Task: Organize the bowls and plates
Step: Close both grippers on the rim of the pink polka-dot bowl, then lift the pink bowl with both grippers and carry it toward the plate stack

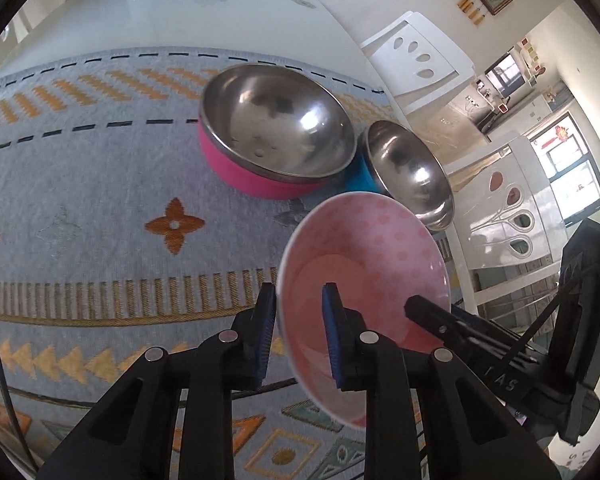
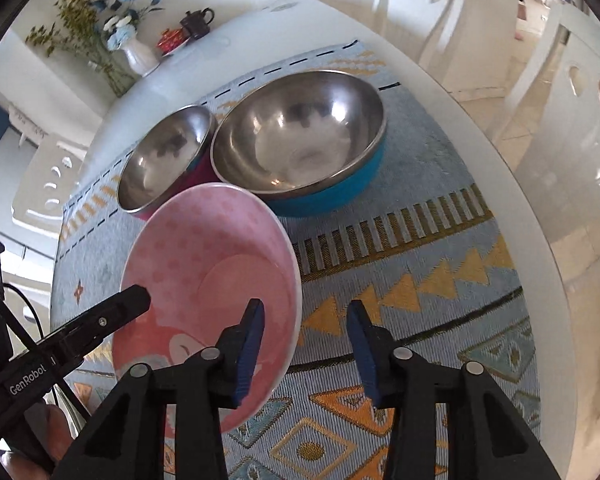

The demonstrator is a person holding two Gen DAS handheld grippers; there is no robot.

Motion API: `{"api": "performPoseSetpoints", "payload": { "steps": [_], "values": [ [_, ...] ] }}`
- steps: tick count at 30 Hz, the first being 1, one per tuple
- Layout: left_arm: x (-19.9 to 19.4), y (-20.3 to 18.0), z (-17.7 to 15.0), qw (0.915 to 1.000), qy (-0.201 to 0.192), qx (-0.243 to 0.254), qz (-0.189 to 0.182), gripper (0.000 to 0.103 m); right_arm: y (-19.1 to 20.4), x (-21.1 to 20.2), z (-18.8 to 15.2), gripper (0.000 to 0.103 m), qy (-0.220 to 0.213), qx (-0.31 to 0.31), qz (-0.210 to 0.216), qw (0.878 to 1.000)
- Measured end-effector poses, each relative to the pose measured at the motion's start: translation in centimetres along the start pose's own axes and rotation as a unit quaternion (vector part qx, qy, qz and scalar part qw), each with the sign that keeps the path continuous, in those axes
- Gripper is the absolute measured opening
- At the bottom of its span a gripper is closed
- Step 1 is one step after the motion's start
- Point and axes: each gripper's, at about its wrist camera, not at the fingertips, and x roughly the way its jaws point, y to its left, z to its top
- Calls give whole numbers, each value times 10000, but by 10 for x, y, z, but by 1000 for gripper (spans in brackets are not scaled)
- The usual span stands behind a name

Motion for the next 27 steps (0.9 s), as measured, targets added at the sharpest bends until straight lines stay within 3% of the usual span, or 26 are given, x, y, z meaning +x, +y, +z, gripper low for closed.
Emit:
{"api": "performPoseSetpoints", "payload": {
  "steps": [7,17,27],
  "values": [
    [3,2,-3,10000,-1,-80,48,14,6,9,-5,23,81,-342,183,9992],
    [-16,4,-22,9999,-62,-70,-113,14,16,-4,-19,22,-27,-657,280,9974],
    [-53,2,-50,9998,-181,-8,18,14,32,-32,-42,22,89,-639,449,9969]
  ]
}}
